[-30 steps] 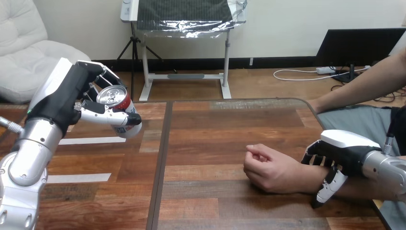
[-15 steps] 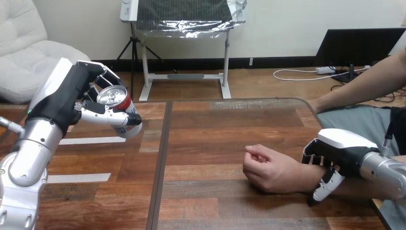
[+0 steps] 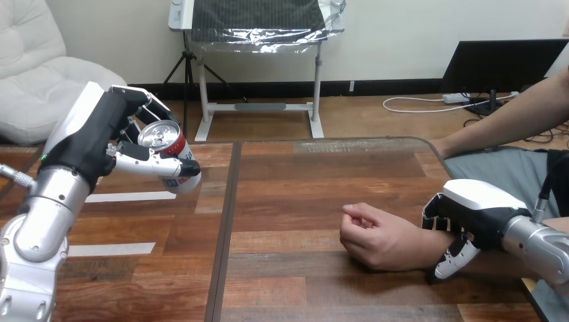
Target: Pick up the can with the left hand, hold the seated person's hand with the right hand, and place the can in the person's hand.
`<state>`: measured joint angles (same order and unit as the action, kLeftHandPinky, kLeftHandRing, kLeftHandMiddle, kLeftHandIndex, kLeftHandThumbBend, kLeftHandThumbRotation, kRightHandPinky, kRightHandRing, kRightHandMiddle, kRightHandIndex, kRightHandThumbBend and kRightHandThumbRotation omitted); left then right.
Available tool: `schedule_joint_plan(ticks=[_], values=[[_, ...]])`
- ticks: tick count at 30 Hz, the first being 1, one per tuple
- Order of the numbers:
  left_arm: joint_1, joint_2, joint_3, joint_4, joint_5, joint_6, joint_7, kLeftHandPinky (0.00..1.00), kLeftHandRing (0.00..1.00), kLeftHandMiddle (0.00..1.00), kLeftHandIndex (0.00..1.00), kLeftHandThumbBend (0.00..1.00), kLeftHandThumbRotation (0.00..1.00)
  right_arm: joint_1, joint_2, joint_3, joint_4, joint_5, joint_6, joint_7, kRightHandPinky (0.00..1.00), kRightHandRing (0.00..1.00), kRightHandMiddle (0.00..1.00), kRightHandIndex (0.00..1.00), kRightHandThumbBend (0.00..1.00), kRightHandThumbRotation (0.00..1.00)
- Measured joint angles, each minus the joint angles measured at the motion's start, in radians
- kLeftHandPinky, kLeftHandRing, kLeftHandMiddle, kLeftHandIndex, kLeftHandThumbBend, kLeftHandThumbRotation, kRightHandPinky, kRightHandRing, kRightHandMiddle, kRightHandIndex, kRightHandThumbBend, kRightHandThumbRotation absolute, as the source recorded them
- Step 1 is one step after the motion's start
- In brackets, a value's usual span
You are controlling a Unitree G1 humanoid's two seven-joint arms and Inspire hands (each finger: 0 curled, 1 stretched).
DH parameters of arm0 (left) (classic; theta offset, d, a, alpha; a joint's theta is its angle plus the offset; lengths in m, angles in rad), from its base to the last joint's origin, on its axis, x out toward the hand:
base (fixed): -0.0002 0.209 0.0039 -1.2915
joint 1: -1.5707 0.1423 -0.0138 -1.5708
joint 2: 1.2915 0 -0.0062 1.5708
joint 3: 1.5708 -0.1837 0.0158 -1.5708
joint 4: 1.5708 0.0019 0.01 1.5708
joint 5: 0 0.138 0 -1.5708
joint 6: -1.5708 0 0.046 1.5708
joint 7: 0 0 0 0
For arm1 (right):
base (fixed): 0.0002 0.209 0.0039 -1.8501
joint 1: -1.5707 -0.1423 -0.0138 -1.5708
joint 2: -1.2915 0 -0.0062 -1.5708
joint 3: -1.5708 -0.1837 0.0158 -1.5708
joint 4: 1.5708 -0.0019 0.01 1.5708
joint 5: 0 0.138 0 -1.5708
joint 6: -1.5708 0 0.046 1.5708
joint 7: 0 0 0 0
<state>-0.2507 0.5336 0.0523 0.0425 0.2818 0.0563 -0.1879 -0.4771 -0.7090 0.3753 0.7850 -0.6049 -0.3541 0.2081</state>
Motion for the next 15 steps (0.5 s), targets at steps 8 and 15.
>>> schedule_joint_plan(ticks=[8,15], values=[[-0.001,-0.008,0.0,0.006,0.0,0.0,0.0,0.23,0.27,0.39,0.42,0.81,0.0,0.0,0.0,-0.005,0.018,0.012,-0.018,-0.009,0.33,0.37,0.43,0.42,0.8,0.0],[-0.008,-0.016,0.0,0.028,0.001,-0.008,0.003,0.22,0.26,0.38,0.42,0.82,0.0,0.0,0.001,-0.012,0.026,0.02,-0.024,-0.008,0.33,0.37,0.44,0.42,0.79,0.0]])
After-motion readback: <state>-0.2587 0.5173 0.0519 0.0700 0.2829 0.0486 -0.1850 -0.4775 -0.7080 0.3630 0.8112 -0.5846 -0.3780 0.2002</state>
